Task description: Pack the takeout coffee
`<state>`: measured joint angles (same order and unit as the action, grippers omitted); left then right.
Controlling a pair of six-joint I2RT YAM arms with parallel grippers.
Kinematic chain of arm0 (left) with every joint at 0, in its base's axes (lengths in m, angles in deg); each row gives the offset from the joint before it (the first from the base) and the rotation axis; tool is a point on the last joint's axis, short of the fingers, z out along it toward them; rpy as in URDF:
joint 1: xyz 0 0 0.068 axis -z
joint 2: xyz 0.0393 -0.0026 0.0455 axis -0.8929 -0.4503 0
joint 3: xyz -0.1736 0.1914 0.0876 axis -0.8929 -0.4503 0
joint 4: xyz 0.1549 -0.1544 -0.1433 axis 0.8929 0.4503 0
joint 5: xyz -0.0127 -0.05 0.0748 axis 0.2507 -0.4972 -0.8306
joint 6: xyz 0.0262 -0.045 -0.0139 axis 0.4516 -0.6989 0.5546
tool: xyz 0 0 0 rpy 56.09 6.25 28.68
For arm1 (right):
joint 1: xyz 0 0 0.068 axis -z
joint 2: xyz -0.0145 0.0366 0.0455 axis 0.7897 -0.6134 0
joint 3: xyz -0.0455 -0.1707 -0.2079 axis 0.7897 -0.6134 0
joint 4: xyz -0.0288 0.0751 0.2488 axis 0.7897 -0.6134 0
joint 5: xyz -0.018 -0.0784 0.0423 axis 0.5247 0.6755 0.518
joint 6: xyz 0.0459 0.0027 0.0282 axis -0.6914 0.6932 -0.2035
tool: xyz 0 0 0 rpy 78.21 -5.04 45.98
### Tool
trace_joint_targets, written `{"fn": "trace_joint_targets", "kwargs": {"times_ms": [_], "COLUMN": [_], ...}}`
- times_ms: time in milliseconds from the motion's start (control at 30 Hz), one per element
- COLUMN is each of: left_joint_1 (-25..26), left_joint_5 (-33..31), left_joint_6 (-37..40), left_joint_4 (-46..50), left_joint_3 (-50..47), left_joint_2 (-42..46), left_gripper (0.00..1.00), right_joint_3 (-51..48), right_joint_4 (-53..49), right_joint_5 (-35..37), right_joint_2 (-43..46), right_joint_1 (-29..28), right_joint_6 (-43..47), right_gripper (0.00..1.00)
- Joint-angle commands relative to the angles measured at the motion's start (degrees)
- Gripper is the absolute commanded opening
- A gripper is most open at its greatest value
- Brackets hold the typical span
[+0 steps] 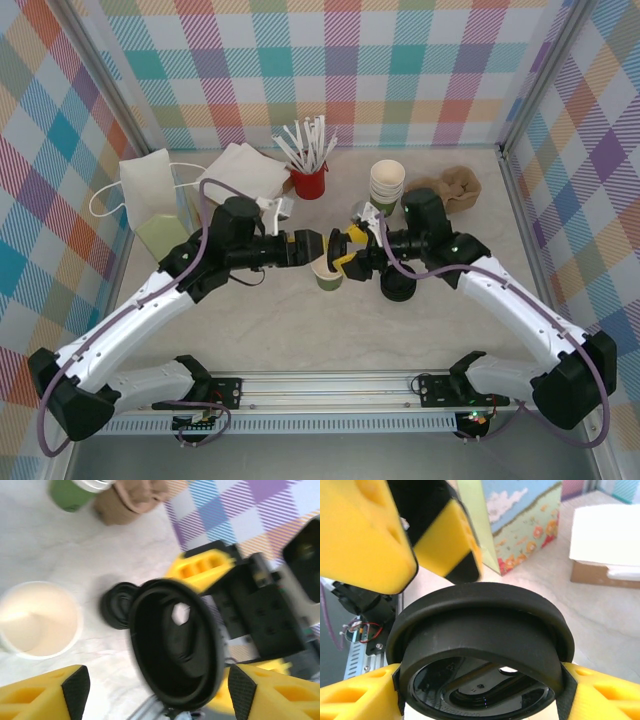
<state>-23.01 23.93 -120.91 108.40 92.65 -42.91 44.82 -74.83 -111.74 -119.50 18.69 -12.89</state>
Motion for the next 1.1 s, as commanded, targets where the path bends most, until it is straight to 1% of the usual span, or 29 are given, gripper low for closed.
{"fn": "trace_joint_targets", "kwargs": {"times_ms": [0,67,133,367,467,633,767,1067], "left_joint_1": [-0.27,-0.30,-0.24,-0.25,-0.24,-0.24,-0.30,-0.24], "left_joint_5": [-13.50,-18.11,-20.84,-25.19,-27.48,-29.69,-30.97,-32.08], "left_joint_6": [3.24,3.36,2.81,0.15,-0.72,-2.17,-2.50,-2.81], "left_joint_4": [10.45,12.79,14.18,16.63,17.53,17.94,18.86,19.55], "left_joint_3": [0.94,-0.74,-2.74,-9.60,-11.79,-15.10,-16.26,-17.27], "left_joint_2": [4.84,6.87,8.61,12.30,13.95,16.77,18.07,19.73], "left_gripper": [0.76,0.77,0.77,0.78,0.79,0.81,0.81,0.82], "right_joint_3": [6.22,10.79,15.24,31.01,37.99,48.73,56.39,66.24], "right_joint_4": [-14.29,-20.39,-25.88,-41.56,-47.62,-57.71,-63.94,-69.75], "right_joint_5": [6.95,10.90,14.32,28.79,33.04,40.48,44.17,47.82], "right_joint_2": [-2.87,-5.86,-9.08,-21.93,-27.80,-37.04,-43.80,-53.55], "right_joint_1": [-0.71,-1.17,-1.86,-6.64,-8.71,-11.59,-13.61,-15.73], "right_joint_6": [0.48,-0.70,-2.11,-6.25,-7.82,-7.85,-7.26,-5.04], "right_gripper": [0.72,0.72,0.72,0.72,0.72,0.72,0.72,0.72]}}
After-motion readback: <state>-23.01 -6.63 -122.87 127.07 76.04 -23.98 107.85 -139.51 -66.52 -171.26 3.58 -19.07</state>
